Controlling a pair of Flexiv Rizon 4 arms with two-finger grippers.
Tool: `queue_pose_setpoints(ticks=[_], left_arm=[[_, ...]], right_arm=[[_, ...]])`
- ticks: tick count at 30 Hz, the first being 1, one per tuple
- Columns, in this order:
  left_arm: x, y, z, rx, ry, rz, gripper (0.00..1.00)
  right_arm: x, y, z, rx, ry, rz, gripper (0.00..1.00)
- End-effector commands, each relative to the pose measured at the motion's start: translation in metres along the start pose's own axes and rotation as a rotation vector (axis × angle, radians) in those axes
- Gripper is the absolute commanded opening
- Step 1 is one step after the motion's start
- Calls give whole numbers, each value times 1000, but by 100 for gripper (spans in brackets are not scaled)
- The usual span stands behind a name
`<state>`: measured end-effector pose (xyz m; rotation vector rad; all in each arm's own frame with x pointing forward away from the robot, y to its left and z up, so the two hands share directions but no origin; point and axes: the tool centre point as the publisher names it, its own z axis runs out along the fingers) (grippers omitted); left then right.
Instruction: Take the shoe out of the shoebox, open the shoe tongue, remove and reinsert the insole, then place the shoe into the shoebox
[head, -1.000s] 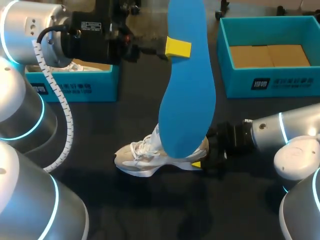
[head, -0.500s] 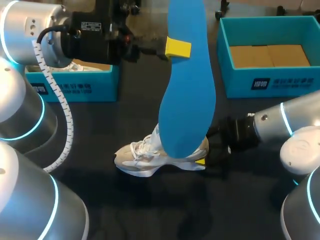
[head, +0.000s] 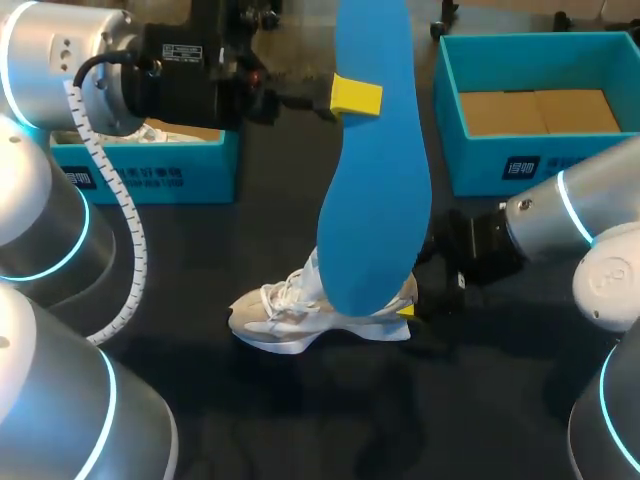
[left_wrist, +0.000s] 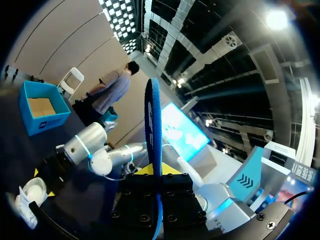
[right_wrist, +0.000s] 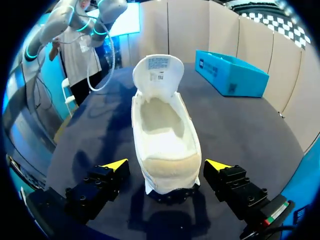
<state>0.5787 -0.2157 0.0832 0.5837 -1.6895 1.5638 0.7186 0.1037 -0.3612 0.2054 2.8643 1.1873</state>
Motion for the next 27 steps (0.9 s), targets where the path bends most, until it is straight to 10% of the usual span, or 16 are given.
queue_pose_setpoints(ticks=[1, 27], left_arm=[[-1, -1, 1, -3, 0, 0, 0], [-1, -1, 1, -3, 0, 0, 0]], right_arm=[[6, 9, -8, 189, -16, 14, 100], [24, 46, -27, 423, -41, 65, 100]])
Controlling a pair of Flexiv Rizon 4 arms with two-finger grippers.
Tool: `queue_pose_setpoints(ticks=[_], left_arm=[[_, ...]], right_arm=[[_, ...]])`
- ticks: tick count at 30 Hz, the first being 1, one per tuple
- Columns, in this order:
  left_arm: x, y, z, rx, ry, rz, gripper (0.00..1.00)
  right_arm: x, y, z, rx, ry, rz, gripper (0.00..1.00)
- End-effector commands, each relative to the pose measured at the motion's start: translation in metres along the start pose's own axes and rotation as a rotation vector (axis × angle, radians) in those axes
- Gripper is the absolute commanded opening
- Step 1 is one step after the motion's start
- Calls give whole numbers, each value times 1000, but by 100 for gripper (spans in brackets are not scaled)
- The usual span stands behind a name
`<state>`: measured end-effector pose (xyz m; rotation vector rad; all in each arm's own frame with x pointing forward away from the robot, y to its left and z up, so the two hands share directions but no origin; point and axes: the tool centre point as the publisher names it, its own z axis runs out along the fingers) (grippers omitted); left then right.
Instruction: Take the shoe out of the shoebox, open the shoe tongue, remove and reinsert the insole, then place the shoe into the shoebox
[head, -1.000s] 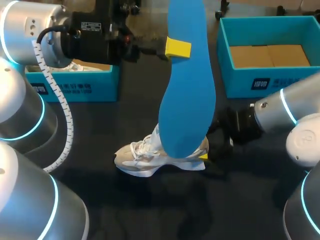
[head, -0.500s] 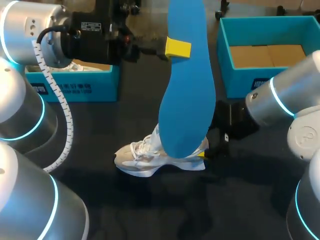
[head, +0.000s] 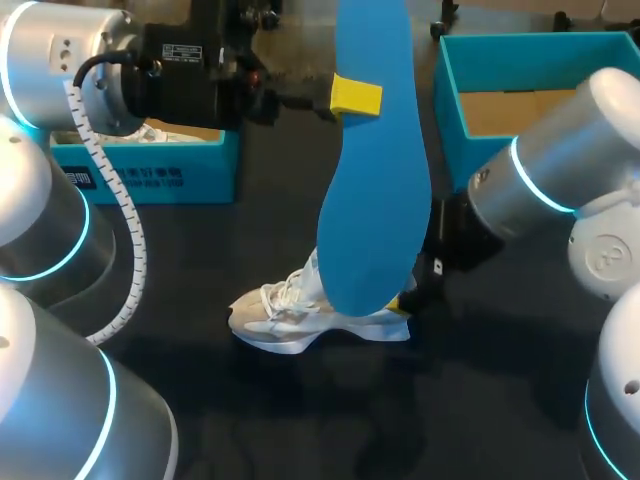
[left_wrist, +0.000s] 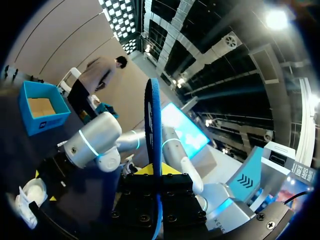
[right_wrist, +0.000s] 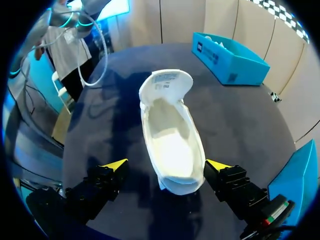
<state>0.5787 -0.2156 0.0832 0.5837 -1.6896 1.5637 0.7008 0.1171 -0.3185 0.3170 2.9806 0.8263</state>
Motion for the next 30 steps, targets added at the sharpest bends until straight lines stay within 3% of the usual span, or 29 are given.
queue_pose_setpoints(ticks=[1, 16, 30], left_arm=[[-1, -1, 1, -3, 0, 0, 0], [-1, -1, 1, -3, 0, 0, 0], [-1, -1, 1, -3, 0, 0, 0]], right_arm=[[6, 8, -8, 178, -10, 8, 100], [7, 8, -9, 170, -23, 10, 100], [-3, 20, -14, 264, -54, -47, 100]])
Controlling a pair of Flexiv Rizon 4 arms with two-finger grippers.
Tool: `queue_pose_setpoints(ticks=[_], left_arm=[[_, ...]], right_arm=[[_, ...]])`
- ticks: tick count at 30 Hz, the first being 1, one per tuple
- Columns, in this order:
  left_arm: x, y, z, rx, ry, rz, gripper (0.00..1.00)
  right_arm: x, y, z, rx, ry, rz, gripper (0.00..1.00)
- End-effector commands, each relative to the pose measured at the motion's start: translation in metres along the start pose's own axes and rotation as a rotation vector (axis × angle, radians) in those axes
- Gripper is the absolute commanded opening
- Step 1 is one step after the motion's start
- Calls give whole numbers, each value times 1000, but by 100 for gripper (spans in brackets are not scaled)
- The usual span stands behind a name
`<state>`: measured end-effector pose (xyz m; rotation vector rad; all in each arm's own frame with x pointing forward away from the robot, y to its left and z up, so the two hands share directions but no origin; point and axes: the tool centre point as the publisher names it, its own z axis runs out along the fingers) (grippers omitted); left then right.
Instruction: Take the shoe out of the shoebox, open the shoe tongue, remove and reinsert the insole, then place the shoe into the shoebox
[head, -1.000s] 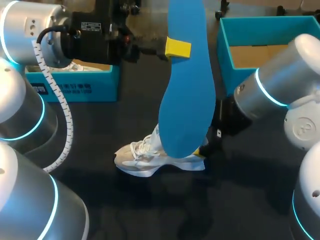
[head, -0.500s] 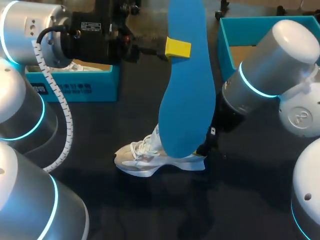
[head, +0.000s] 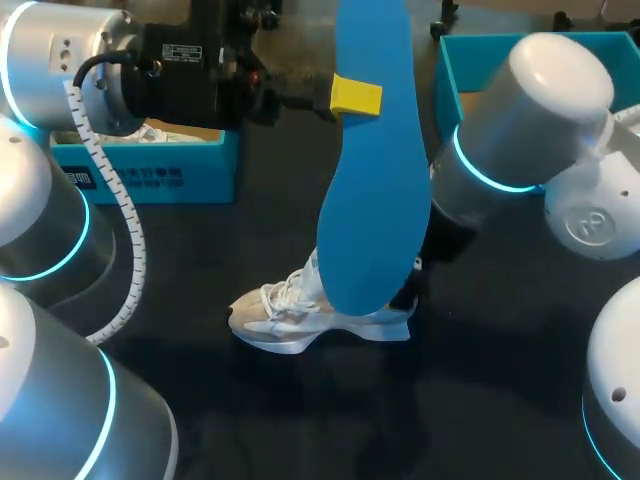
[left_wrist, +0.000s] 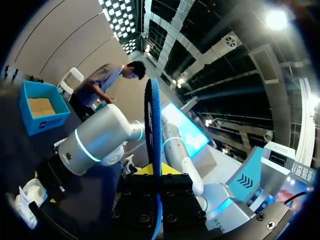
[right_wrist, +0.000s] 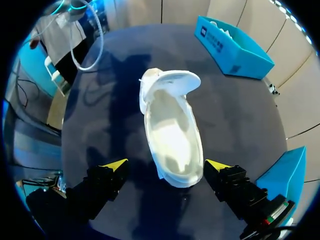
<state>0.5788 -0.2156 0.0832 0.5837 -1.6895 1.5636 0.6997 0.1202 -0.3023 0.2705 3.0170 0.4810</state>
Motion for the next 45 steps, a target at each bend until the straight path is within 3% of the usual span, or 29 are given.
queue_pose_setpoints(ticks=[1, 18, 45], left_arm=[[-1, -1, 1, -2, 0, 0, 0], [-1, -1, 1, -2, 0, 0, 0], [-1, -1, 1, -2, 0, 0, 0]], right_arm=[[-6, 9, -5, 49, 0, -4, 100], [-20, 18, -4, 139, 20, -70, 100], [-12, 15, -1, 150, 46, -50, 100]])
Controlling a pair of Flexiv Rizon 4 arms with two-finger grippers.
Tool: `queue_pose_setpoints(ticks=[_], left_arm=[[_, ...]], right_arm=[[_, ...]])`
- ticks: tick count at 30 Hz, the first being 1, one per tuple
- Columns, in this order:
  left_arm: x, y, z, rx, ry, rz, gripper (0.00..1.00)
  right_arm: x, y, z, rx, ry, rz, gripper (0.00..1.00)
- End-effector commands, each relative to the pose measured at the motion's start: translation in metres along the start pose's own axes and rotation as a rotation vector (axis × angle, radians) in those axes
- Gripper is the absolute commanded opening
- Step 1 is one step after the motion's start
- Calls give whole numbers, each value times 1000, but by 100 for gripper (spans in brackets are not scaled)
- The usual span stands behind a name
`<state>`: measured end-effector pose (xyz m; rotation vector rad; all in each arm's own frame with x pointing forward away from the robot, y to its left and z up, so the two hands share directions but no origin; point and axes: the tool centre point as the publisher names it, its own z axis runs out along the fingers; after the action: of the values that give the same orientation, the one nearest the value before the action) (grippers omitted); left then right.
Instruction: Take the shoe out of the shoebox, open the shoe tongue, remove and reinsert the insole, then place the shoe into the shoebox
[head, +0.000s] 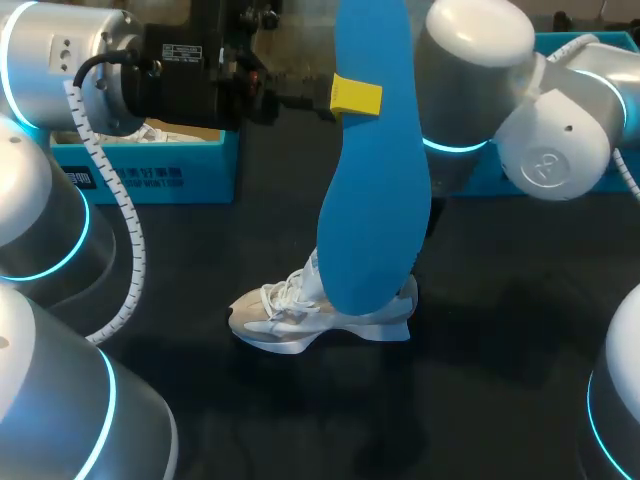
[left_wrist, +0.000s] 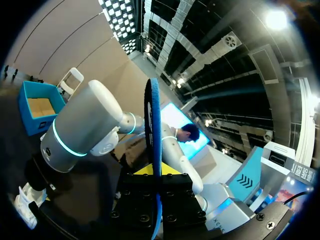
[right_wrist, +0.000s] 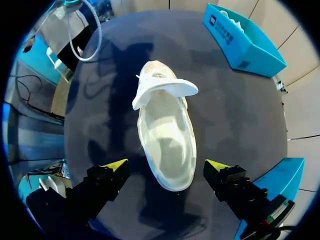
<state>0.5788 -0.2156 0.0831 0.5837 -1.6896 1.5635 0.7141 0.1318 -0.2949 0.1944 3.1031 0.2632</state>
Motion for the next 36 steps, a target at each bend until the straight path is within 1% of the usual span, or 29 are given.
queue_pose_setpoints(ticks=[1, 3, 10, 15, 19, 22, 28, 35, 36], left_arm=[[-1, -1, 1, -2, 0, 0, 0], [-1, -1, 1, -2, 0, 0, 0], [-1, -1, 1, -2, 0, 0, 0], [-1, -1, 1, -2, 0, 0, 0], [-1, -1, 1, -2, 0, 0, 0], [-1, -1, 1, -2, 0, 0, 0], [-1, -1, 1, -2, 0, 0, 0], [-1, -1, 1, -2, 0, 0, 0], [-1, -1, 1, -2, 0, 0, 0]], right_arm=[[0, 0, 1, 1, -2, 0, 100], [0, 0, 1, 1, -2, 0, 100], [-22, 16, 6, -12, -2, -34, 100], [-36, 24, 21, -31, 11, -59, 100], [-44, 30, 39, -43, 33, -78, 100], [-47, 32, 53, -43, 42, -84, 100], [-46, 33, 75, -37, 17, -80, 100], [-45, 34, 94, -27, 13, -62, 100], [-46, 34, 97, -14, 20, -60, 100]])
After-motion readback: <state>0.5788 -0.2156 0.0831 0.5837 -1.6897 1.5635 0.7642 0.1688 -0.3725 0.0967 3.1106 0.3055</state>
